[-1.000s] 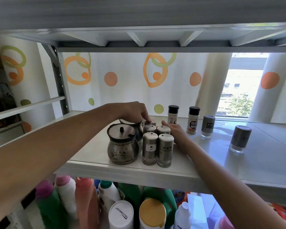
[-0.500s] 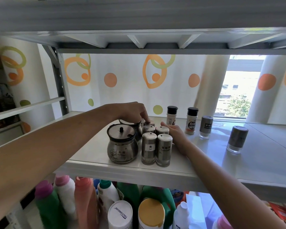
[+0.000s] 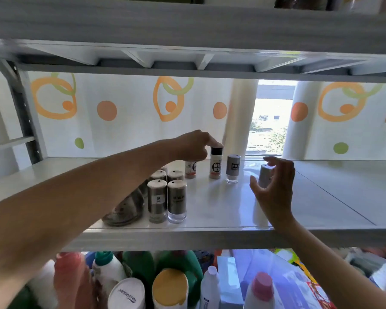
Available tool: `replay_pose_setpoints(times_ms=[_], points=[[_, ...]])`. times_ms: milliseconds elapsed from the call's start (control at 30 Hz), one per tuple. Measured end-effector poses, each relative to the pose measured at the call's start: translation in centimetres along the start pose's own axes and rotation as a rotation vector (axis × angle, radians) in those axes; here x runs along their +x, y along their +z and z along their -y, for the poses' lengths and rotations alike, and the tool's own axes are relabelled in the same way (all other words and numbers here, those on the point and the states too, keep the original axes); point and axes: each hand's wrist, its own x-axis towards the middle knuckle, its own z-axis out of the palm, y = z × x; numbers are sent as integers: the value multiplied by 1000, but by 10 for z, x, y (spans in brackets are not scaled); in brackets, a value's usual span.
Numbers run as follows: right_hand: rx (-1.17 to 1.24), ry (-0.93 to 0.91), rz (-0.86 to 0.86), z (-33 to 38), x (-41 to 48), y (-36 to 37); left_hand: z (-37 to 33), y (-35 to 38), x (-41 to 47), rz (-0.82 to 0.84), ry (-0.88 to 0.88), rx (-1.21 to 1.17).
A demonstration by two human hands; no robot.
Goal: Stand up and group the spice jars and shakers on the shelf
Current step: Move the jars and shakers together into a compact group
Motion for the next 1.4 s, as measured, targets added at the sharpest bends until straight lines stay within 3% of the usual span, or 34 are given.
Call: replay_pose_setpoints(times_ms=[67, 133, 233, 367, 633, 933, 1400], points=[[-109, 92, -16, -19, 9, -12, -20, 15, 17, 22, 58, 33], [-154, 248, 77, -34, 14, -14, -39, 31, 32, 76, 113, 94], [-126, 448, 244, -48, 16, -9, -59, 50, 48, 133, 104, 144], [5, 557, 396, -50, 19, -9, -76, 66, 56, 172, 95, 122], [-24, 478, 475, -44, 16, -12, -83, 57, 51, 173, 2, 49], [16, 437, 579, -8, 8, 22, -43, 32, 39, 312, -72, 135], [172, 435, 700, 51, 0, 94, 27, -1, -10, 258, -251, 125]])
